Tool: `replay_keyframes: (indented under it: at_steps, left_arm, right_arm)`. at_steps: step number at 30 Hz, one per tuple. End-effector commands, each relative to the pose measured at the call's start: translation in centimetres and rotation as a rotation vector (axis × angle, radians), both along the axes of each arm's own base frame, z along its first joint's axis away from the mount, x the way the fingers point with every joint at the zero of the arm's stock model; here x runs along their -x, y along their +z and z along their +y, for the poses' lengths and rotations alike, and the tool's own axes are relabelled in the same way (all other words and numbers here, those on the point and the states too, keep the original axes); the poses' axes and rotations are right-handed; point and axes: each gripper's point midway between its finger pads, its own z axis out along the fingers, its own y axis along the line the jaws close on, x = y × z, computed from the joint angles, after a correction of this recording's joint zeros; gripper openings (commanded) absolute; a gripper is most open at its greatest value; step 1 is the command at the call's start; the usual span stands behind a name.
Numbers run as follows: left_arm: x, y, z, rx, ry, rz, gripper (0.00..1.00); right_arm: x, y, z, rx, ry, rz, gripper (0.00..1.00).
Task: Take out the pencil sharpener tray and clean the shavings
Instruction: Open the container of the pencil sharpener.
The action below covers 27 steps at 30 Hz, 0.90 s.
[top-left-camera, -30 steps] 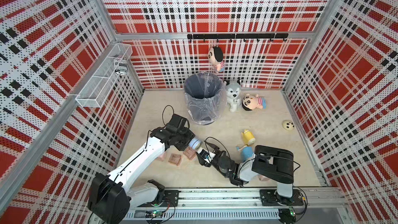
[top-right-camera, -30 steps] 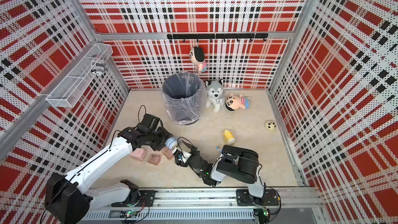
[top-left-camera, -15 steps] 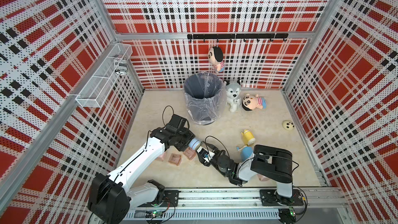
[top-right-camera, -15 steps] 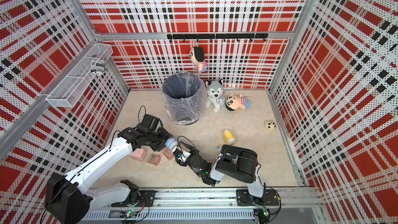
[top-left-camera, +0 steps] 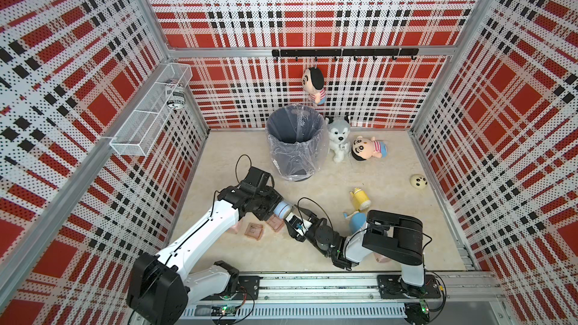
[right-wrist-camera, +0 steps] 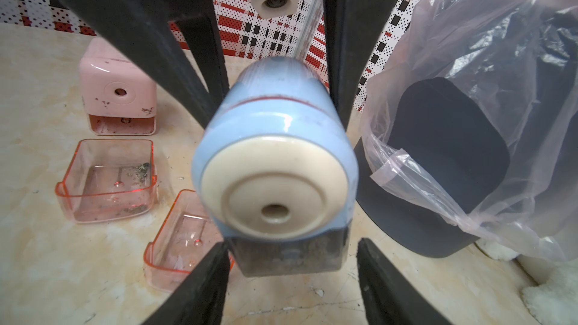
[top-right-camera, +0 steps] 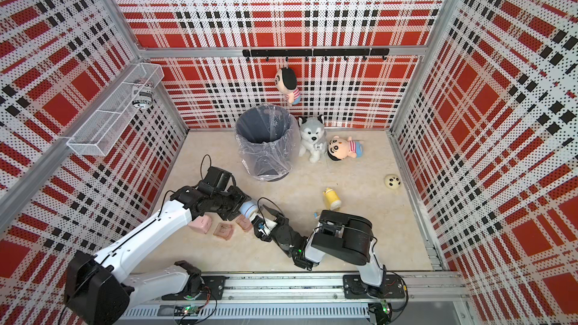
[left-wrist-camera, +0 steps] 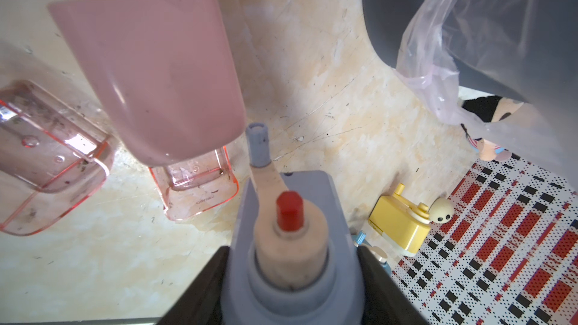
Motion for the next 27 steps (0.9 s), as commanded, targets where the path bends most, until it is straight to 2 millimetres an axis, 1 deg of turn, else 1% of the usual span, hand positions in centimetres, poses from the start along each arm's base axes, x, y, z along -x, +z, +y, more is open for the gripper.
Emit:
replay_keyframes:
  at_steps: [1, 5, 8, 13, 19, 27]
  left_arm:
    - [-0.04, 0.52, 0.05, 0.026, 0.01, -0.019, 0.5]
    - [-0.07, 0.63, 0.02, 0.031, 0.009, -0.021, 0.5]
    - [-0.12, 0.67, -0.02, 0.035, 0.009, -0.022, 0.49]
    - [-0.08, 0.55, -0.1, 0.036, 0.007, -0.019, 0.49]
    - [-0.09, 0.57, -0.01, 0.035, 0.01, -0.022, 0.49]
    - [-0.57, -0.02, 0.79, -0.004, 0.039, -0.022, 0.48]
  right_arm:
    - [-0.55, 0.48, 0.26, -0.041, -0.013, 0.003, 0.64]
    - [-0.52, 0.33, 0.26, -0.039, -0.013, 0.007, 0.62]
    - [-0.56, 0.29, 0.3, -0.038, -0.013, 0.007, 0.65]
    - [-0.64, 0.23, 0.55, -0.038, -0.009, 0.009, 0.65]
    - [-0.66, 0.23, 0.6, -0.044, -0.007, 0.013, 0.55]
    - [-0.46, 1.05, -0.05, -0.06, -0.009, 0.007, 0.52]
